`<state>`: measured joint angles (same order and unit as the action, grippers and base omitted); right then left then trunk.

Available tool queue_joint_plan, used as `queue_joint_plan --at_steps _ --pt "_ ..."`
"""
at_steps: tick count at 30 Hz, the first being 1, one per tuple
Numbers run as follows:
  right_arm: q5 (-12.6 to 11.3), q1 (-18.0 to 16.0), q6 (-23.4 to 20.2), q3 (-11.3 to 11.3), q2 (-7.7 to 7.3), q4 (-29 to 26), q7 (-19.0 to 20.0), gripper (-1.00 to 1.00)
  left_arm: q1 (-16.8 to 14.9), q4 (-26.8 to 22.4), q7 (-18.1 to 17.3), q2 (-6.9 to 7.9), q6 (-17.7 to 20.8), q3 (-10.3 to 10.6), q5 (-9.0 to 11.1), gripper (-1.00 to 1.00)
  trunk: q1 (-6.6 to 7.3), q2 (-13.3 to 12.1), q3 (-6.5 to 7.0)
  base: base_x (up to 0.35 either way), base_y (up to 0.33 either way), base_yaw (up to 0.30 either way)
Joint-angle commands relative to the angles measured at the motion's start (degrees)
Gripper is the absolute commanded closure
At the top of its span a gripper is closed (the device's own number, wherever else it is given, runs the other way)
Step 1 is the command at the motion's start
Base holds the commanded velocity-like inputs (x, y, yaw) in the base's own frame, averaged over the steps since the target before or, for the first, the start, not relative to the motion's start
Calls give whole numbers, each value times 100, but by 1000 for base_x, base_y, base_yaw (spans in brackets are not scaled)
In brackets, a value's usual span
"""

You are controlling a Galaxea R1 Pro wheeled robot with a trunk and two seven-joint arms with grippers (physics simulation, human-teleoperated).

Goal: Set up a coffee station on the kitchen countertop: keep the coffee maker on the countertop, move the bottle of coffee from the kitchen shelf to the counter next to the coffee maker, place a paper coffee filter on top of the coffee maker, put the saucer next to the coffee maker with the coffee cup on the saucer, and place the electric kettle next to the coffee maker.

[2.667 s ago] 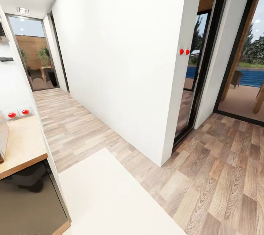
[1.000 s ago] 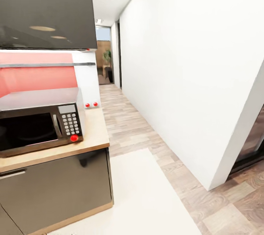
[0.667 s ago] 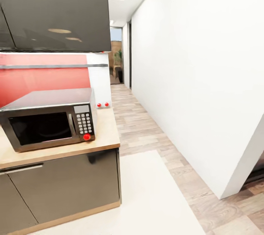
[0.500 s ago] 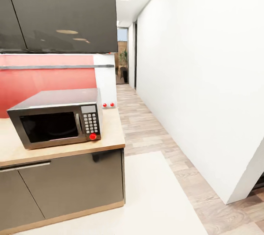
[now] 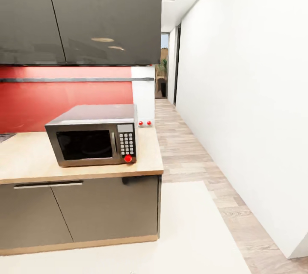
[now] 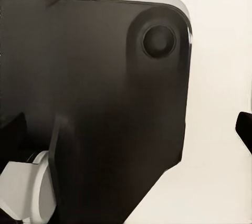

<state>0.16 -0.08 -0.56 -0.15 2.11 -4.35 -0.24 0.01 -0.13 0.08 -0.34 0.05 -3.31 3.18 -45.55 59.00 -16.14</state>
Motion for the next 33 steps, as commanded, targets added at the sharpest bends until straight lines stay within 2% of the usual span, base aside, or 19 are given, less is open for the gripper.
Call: queue_joint_plan --at_steps 1,33 --pt "1 -1 -6 -2 0 -5 -2 -100 -1 -2 1 -1 -2 -30 30 -100 22 -38 13 0 0 279" --pt "1 -1 -1 -3 0 -5 -2 -100 -1 -5 1 -8 0 -21 33 -100 725 -1322 588 0 0 279"
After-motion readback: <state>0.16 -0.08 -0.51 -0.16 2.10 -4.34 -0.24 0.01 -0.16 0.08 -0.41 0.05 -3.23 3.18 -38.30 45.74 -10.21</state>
